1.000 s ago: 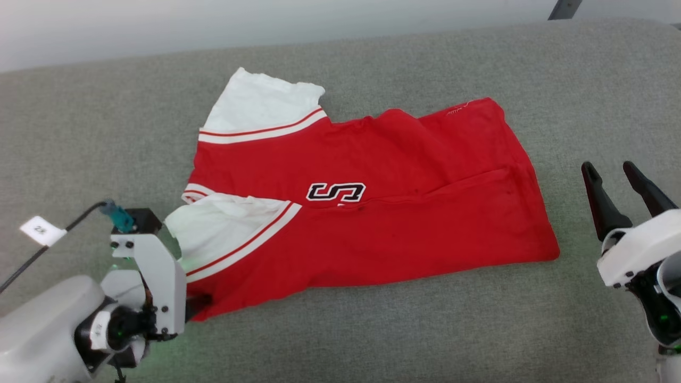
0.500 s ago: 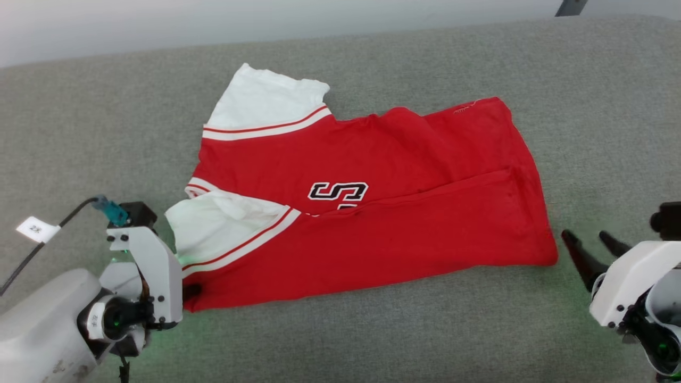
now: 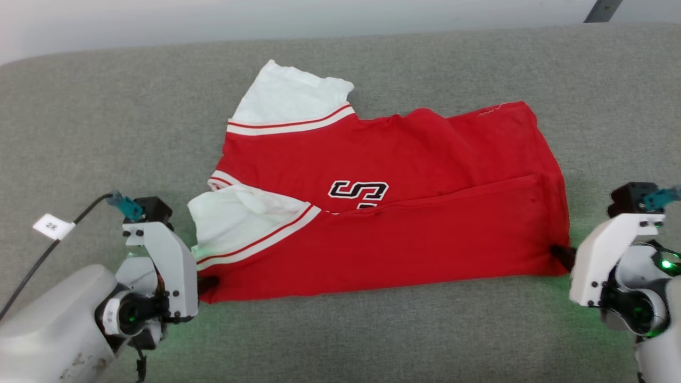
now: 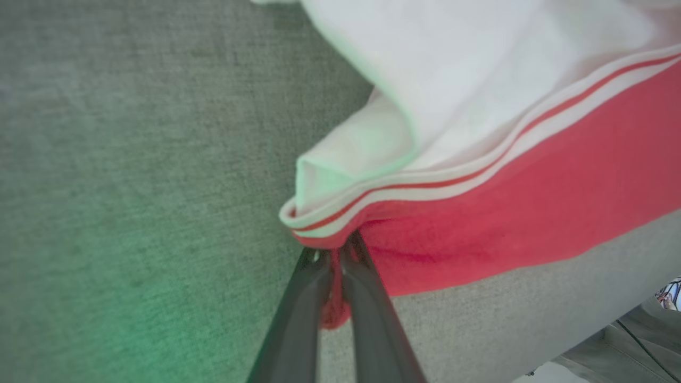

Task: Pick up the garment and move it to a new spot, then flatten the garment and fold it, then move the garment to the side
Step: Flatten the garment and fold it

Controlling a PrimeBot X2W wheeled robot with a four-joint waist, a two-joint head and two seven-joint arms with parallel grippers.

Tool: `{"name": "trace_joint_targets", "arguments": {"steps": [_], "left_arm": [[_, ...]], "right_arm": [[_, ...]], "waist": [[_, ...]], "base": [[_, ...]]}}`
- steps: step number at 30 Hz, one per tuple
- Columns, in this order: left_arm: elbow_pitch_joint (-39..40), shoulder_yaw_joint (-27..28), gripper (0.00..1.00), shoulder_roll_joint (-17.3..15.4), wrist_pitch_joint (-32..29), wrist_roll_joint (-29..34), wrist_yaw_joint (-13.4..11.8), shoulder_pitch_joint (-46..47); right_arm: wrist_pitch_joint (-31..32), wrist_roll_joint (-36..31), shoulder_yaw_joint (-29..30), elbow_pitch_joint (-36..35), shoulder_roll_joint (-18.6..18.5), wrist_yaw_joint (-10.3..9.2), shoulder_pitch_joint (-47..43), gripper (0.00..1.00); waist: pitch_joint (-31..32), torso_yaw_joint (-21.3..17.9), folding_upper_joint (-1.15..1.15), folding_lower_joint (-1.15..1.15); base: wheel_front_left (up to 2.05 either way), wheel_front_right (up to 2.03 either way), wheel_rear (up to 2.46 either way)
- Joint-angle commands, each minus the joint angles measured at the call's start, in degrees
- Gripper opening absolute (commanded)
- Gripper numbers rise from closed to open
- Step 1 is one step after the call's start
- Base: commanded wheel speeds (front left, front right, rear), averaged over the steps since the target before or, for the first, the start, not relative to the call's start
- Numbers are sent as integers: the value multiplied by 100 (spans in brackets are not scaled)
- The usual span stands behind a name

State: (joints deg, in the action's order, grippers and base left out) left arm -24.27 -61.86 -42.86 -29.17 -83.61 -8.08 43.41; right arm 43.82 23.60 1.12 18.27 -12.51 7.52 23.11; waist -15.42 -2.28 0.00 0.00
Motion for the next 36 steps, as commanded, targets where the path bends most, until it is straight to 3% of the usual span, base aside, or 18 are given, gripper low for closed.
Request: {"name": "trace_joint_targets", "arguments": {"steps": [1, 11, 16, 22, 27, 32, 34, 35, 36], "left_arm": [[-145, -221, 0, 226, -22, -5, -6, -369], [71, -155, 0, -102, -42, -73, -111, -486], [613, -106, 0, -533, -105, -87, -363, -561], [1606, -73, 0, -1147, -149, -115, -882, -771], [2332, -69, 0, -1425, -26, -103, -1244, -979], [2507, -135, 0, -1405, 106, -28, -1349, -1134], [2412, -149, 33, -1324, 151, -29, -1307, -1161], [2347, -157, 43, -1282, 159, -27, -1295, -1164], [2287, -160, 85, -1248, 160, -24, -1282, -1154]], "right_arm": [[83, 45, -167, 269, -6, -8, 17, 0], [266, 267, -448, 386, -503, -11, 175, 0], [547, 409, -494, -1, -780, -10, 15, 0], [1016, 567, -400, -628, -1031, -11, -340, 0], [1364, 554, -186, -1092, -979, -10, -798, 0], [1504, 454, -10, -1381, -742, -10, -1132, 0], [1515, 418, -4, -1429, -646, -9, -1182, 0], [1513, 388, -16, -1449, -601, -9, -1189, 0], [1478, 396, -51, -1480, -555, -9, -1172, 0]], "waist": [[17, 48, 0, 0], [130, 117, 0, 0], [199, 111, 0, 0], [218, 93, 0, 0], [190, 98, 0, 0], [134, 69, 0, 0], [107, 46, 0, 0], [94, 36, 0, 0], [82, 22, 0, 0]], "base": [[0, 0, 0], [0, 0, 0], [0, 0, 0], [0, 0, 0], [0, 0, 0], [0, 0, 0], [0, 0, 0], [0, 0, 0], [0, 0, 0]]}}
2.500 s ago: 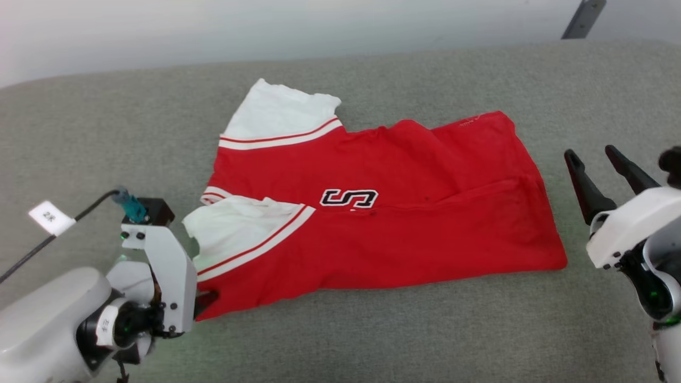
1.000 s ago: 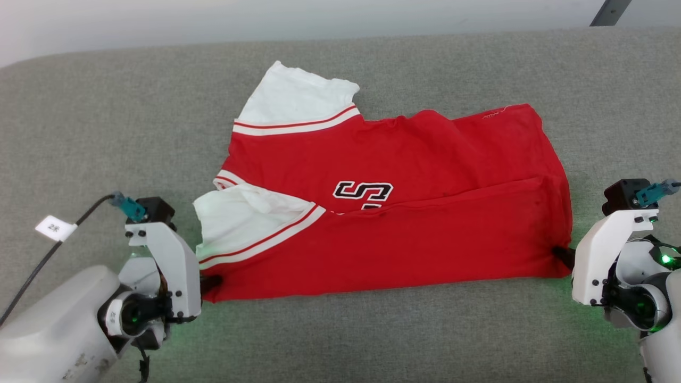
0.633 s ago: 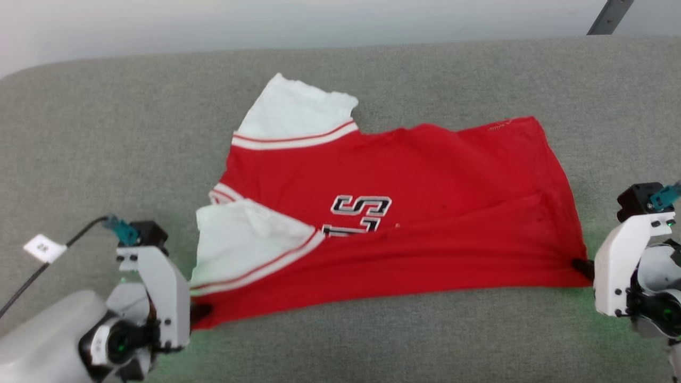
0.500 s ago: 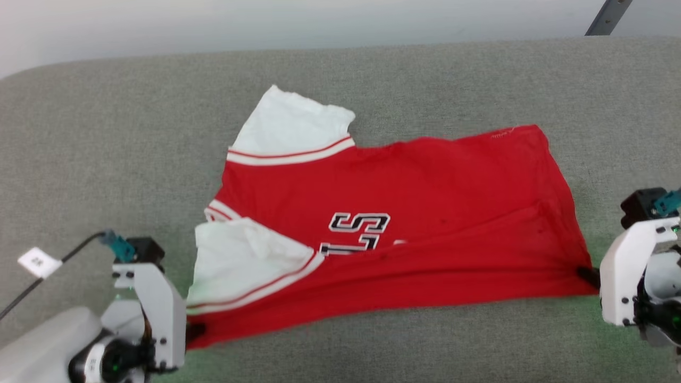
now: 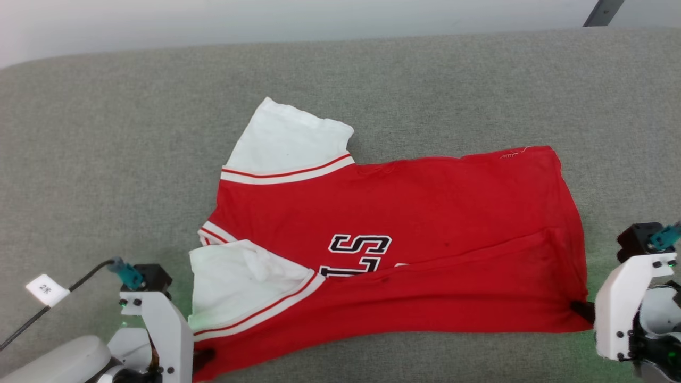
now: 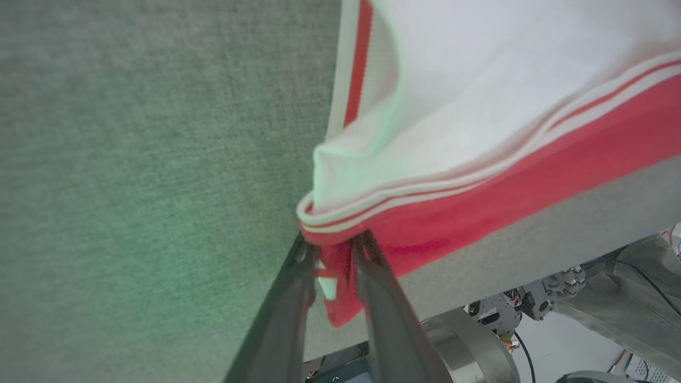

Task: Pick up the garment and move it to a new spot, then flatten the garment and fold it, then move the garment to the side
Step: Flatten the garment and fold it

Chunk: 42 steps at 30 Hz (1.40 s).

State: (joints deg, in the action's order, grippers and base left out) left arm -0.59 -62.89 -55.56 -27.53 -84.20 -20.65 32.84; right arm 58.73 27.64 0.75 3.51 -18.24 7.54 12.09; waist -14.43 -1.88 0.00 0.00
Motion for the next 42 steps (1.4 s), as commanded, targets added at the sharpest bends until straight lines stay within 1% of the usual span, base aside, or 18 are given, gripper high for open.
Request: {"name": "trace_joint_targets", "arguments": {"steps": [1, 2, 3, 4, 5, 7, 14, 18, 21, 23, 25, 29, 33, 36, 39, 42], "left_arm": [[-146, -56, 100, 51, -9, 46, -5, -66], [-201, -56, 100, 64, -21, 60, 2, -23], [-245, -59, 100, 56, -46, 104, 15, 34], [-272, -51, 100, 33, -57, 134, 21, 89], [-271, -33, 100, 7, -81, 156, 35, 154], [-195, 9, 100, -62, -173, 192, 58, 298], [166, 143, 100, -398, -672, 474, -30, 1026], [138, 268, 100, -432, -953, 576, -64, 1502], [50, 298, 100, -393, -1137, 748, 44, 1873], [-81, 319, 100, -299, -1135, 942, 172, 2139], [-321, 389, 100, -188, -990, 1141, 321, 2395], [-961, 488, 100, 153, -518, 1565, 796, 2900], [-1664, 569, 100, 490, -114, 1837, 1177, 3334], [-2129, 592, 100, 649, 40, 2000, 1393, 3635], [-2516, 577, 100, 808, 111, 2111, 1584, 3872], [-2914, 495, 100, 883, -38, 2175, 1794, 4046]], "right_arm": [[-27, 3, -61, -27, 36, -11, -57, 12], [-36, 18, -82, -36, 34, -11, -43, 34], [-49, 50, -105, -50, 39, -11, -23, 50], [-73, 84, -126, -74, 43, -11, 7, 95], [-71, 103, -138, -92, 36, -11, 30, 100], [-89, 145, -128, -126, 12, -11, 55, 100], [-335, 100, 34, -450, 39, -11, 144, 100], [-879, -114, 224, -670, 214, -11, 315, 100], [-1336, -234, 219, -790, 362, -11, 478, 100], [-1745, -300, 211, -905, 412, -11, 607, 100], [-2223, -358, 155, -1012, 484, -11, 735, 100], [-3253, -560, -45, -1152, 541, -11, 959, 100], [-4111, -730, -254, -1123, 550, -11, 1097, 100], [-4487, -806, -382, -1031, 633, -11, 1161, 100], [-4674, -823, -457, -904, 734, -11, 1186, 100], [-4763, -828, -532, -804, 817, -11, 1209, 100]], "waist": [[-24, -29, 0, 0], [-33, -40, 0, 0], [-38, -50, 0, 0], [-43, -60, 0, 0], [-46, -72, 0, 0], [-48, -96, 0, 0], [-92, -208, 0, 0], [-175, -332, 0, 0], [-256, -451, 0, 0], [-311, -514, 0, 0], [-383, -600, 0, 0], [-546, -768, 0, 0], [-729, -960, 0, 0], [-888, -1111, 0, 0], [-1038, -1237, 0, 0], [-1182, -1362, 0, 0]], "base": [[0, 0, 0], [0, 0, 0], [0, 0, 0], [0, 0, 0], [0, 0, 0], [0, 0, 0], [0, 0, 0], [0, 0, 0], [0, 0, 0], [0, 0, 0], [0, 0, 0], [0, 0, 0], [0, 0, 0], [0, 0, 0], [0, 0, 0], [0, 0, 0]]}}
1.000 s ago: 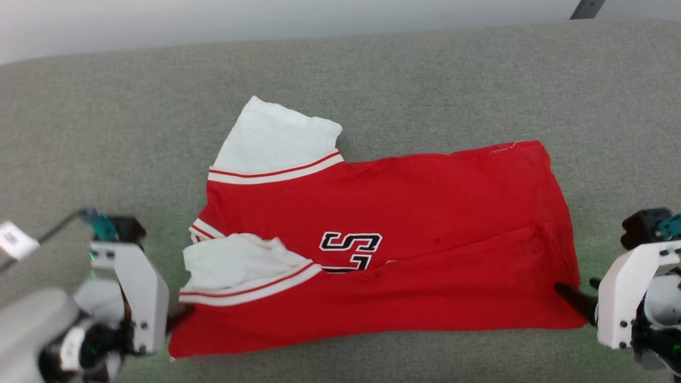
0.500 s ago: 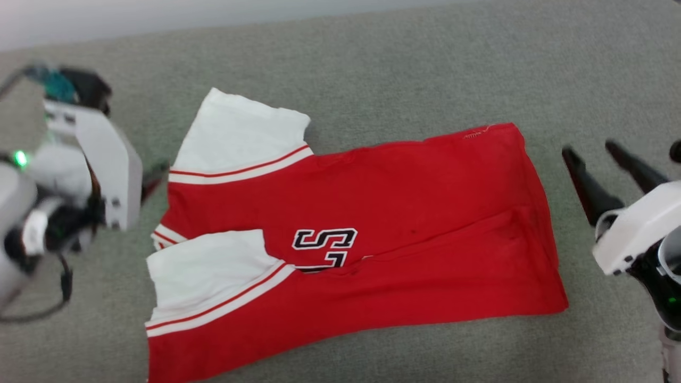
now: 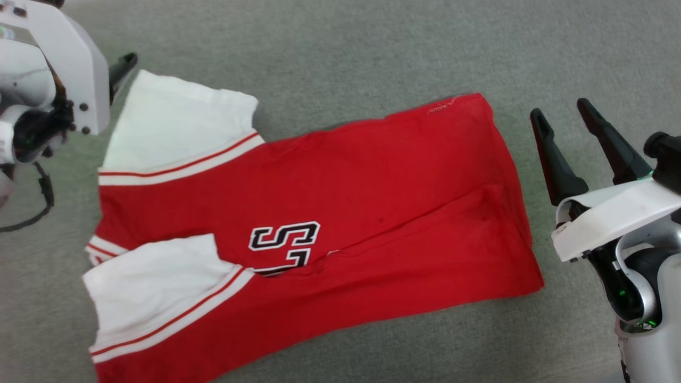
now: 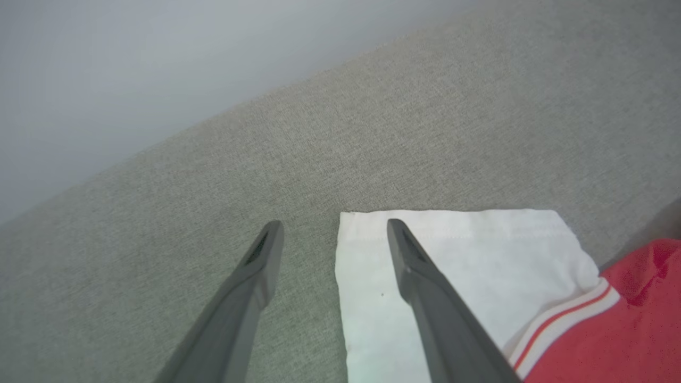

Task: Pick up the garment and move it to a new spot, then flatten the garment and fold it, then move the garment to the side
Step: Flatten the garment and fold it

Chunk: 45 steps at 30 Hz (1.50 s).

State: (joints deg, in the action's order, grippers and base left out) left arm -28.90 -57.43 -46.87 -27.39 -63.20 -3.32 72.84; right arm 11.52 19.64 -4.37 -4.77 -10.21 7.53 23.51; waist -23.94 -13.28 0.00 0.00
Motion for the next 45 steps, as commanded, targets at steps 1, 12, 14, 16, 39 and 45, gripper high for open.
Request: {"name": "trace_joint_targets", "arguments": {"steps": [1, 12, 14, 16, 39, 45], "left_arm": [[-194, -84, 100, 49, -123, 71, 136, 97], [-1224, -315, 100, 377, -1169, -208, 287, 201], [-1357, -401, 49, 426, -1336, -180, 248, 168], [-1491, -467, 0, 483, -1594, -266, 248, 64], [-1735, -444, 0, 978, -1286, -171, 485, 463], [-1839, -414, 0, 1109, -1102, -163, 542, 508]], "right_arm": [[-56, -32, -50, 43, 36, -10, 62, 100], [-188, 10, -60, 209, 95, -10, 154, 100], [-174, 6, -50, 220, 101, -10, 172, 100], [-112, 12, -30, 230, 125, -10, 181, 100], [2630, 366, -715, 2650, -23, -10, 2335, 100], [3108, 746, -1122, 3470, -163, -10, 2671, 0]], "waist": [[-272, -251, 0, 0], [-482, -383, 0, 0], [-496, -384, 0, 0], [-502, -377, 0, 0], [-564, 40, 0, 0], [-535, 143, 0, 0]], "base": [[0, 0, 0], [0, 0, 0], [0, 0, 0], [0, 0, 0], [0, 0, 0], [0, 0, 0]]}}
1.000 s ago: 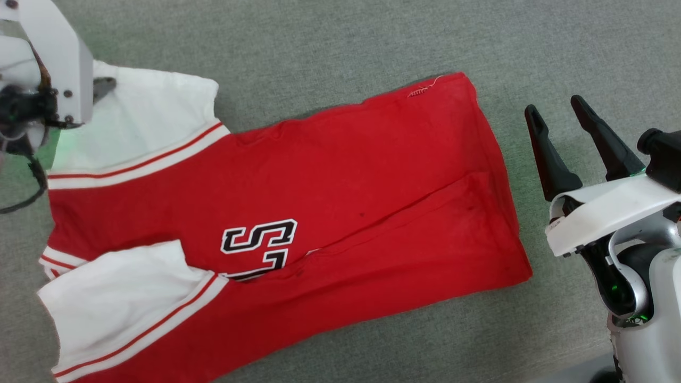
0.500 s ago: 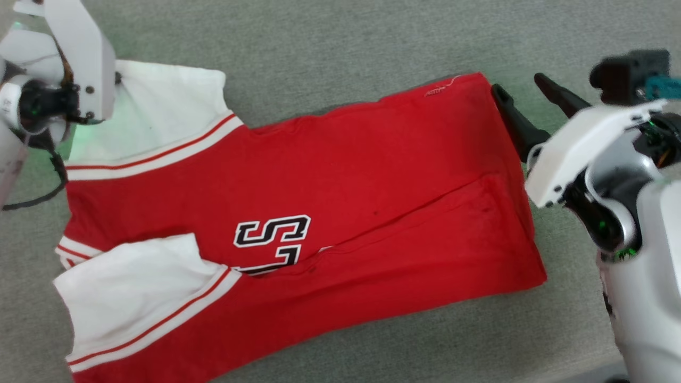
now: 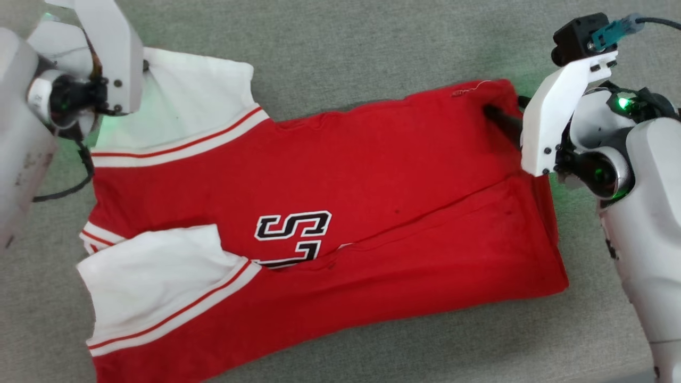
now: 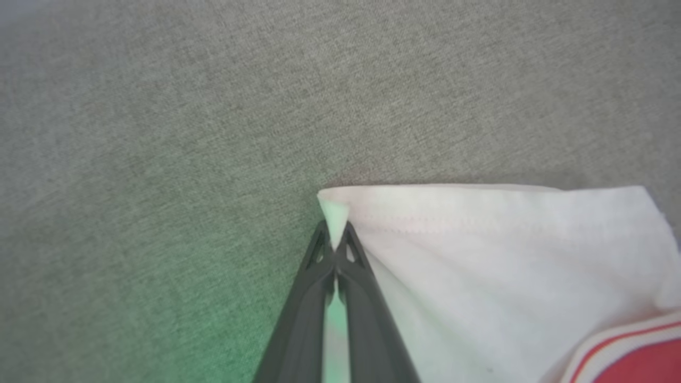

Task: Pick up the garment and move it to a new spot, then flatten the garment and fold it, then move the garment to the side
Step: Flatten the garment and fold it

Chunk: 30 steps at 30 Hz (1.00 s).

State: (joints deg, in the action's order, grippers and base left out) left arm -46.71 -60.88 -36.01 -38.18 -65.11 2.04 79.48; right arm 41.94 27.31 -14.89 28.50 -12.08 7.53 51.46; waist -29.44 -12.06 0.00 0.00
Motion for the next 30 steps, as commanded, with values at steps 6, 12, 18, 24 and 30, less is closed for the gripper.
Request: {"name": "trace_joint_targets", "arguments": {"steps": [6, 12, 18, 24, 30], "left_arm": [[-133, -2, 0, 106, 258, 27, 147, -87], [31, 10, 0, 64, 221, -42, 253, -64], [661, -77, 0, -286, 9, -44, 162, -278], [2187, -128, 0, -1012, -341, -177, -497, -854], [4378, -192, 0, -1878, -588, -523, -1570, -1794]], "right_arm": [[-105, 30, -221, 476, -231, -11, 120, 0], [-282, 251, -435, 252, -670, -10, -109, 0], [-252, 470, -505, -242, -1117, -10, -642, 0], [-98, 622, -358, -820, -1456, -10, -1393, 0], [334, 751, -33, -1384, -1590, -11, -2242, 0]], "waist": [[163, 167, 0, 0], [486, 374, 0, 0], [873, 583, 0, 0], [1217, 801, 0, 0], [1436, 958, 0, 0]], "base": [[0, 0, 0], [0, 0, 0], [0, 0, 0], [0, 0, 0], [0, 0, 0]]}}
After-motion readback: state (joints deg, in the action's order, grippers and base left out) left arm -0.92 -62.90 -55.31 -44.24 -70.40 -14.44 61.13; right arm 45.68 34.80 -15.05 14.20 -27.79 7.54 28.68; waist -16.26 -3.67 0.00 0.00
